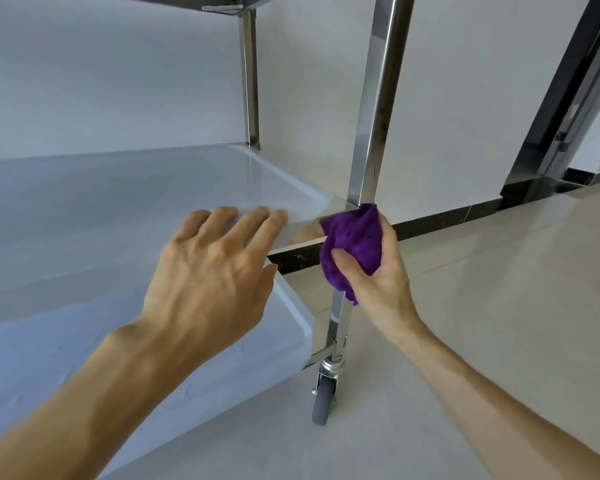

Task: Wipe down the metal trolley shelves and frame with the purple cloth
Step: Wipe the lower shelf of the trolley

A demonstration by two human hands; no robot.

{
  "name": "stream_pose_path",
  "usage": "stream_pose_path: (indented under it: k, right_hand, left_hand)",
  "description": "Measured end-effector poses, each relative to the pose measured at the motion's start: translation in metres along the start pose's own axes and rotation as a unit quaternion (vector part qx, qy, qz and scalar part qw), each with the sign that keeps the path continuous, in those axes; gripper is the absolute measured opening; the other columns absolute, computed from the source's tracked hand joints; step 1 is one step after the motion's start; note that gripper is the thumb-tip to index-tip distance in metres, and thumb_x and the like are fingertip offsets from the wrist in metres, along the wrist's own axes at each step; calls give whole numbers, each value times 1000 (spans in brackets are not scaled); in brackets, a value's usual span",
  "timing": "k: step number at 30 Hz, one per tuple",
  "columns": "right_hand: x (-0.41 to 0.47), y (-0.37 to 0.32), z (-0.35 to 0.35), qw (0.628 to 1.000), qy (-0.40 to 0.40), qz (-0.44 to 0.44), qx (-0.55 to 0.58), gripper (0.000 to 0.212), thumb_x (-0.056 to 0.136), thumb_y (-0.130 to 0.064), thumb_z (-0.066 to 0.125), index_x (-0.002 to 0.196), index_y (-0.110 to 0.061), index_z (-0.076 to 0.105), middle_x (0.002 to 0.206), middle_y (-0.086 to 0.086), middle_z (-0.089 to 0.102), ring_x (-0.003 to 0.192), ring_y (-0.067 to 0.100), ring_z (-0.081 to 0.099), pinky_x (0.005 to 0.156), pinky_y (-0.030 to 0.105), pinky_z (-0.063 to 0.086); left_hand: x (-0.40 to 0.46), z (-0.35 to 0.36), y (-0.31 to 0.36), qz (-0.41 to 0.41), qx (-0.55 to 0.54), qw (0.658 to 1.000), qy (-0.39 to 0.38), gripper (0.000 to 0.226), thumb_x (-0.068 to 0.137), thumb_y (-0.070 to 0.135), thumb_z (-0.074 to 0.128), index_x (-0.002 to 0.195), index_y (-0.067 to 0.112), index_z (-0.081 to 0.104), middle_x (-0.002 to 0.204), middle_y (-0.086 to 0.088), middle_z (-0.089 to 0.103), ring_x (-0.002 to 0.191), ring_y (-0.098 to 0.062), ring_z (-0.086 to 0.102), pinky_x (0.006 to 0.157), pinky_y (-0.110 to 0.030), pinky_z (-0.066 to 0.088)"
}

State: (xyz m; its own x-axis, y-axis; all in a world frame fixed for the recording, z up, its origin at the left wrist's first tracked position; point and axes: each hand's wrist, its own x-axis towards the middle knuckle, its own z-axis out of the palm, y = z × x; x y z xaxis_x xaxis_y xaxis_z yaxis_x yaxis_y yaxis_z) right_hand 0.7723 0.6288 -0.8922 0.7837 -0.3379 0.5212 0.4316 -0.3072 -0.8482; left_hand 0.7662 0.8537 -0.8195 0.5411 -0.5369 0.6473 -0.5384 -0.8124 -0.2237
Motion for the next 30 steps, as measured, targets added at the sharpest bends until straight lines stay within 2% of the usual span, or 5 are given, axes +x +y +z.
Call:
stream_pose_path:
  k: [9,17,20,25,30]
  right_hand:
    - [-63,76,11,989,-39,139,-31,55,84,-14,74,116,-50,47,116,-12,61,102,7,63,72,15,54]
    - [15,2,19,996,81,16,-11,51,77,-21,76,113,-46,48,107,-17,65,96,-2,63,76,17,54]
    - [-15,37,23,996,44,48,-65,57,81,-16,75,121,-42,43,113,-12,60,97,-2,60,72,8,49]
    - [-57,98,2,955,-123,224,-152,50,85,-17,70,128,-25,45,111,-12,60,105,10,61,67,5,45]
    - [-59,89,-17,931,-181,220,-228,50,83,-24,69,119,-44,41,101,-28,57,90,-13,54,61,0,40]
  left_hand:
    - [-2,9,-6,-3,-1,999,35,51,85,27,65,134,15,57,127,-1,66,109,-34,64,88,-45,48]
    - [-2,15,-7,5,7,998,67,47,87,27,60,133,16,57,126,0,67,107,-34,64,86,-44,46]
    - [-3,14,-6,-1,5,998,59,48,87,26,62,133,14,58,126,-2,67,107,-35,64,87,-45,46]
    - [-4,14,-6,25,3,999,34,52,89,24,60,137,6,52,132,-12,61,115,-37,59,102,-45,39]
    - [-28,14,-14,135,-142,980,22,38,94,15,53,131,8,59,139,-12,53,134,-32,46,112,-44,36]
